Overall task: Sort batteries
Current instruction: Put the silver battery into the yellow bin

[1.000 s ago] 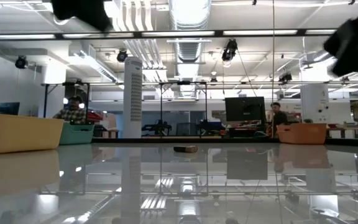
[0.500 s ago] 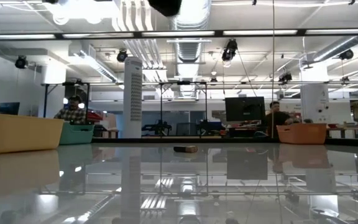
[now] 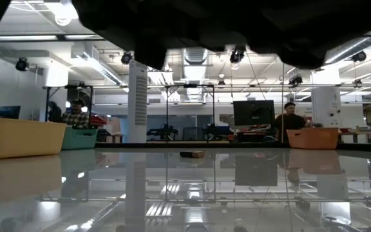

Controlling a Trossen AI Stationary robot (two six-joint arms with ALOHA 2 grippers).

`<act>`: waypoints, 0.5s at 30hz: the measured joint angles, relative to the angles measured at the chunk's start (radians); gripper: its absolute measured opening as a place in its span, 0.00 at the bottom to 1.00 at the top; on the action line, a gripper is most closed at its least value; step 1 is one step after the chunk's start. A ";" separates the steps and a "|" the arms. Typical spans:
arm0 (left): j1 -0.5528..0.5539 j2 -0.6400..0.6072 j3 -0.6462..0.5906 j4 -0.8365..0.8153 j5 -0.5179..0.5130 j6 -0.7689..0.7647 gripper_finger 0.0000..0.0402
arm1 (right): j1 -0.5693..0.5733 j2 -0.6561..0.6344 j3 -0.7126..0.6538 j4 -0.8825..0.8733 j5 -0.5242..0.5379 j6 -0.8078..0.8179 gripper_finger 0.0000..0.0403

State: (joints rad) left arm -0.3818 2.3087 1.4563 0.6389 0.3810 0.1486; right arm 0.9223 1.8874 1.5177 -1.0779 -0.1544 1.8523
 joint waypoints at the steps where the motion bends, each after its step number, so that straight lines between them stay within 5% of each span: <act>1: 0.004 0.017 0.023 -0.013 0.012 0.000 0.32 | 0.003 0.000 0.000 -0.001 -0.002 0.018 0.35; 15: 0.027 0.037 0.063 -0.082 0.148 0.000 0.32 | 0.020 0.007 -0.130 0.021 -0.068 0.134 0.28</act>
State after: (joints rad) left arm -0.3548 2.3455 1.5196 0.5567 0.5288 0.1490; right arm 0.9427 1.8946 1.3875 -1.0570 -0.2224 1.9859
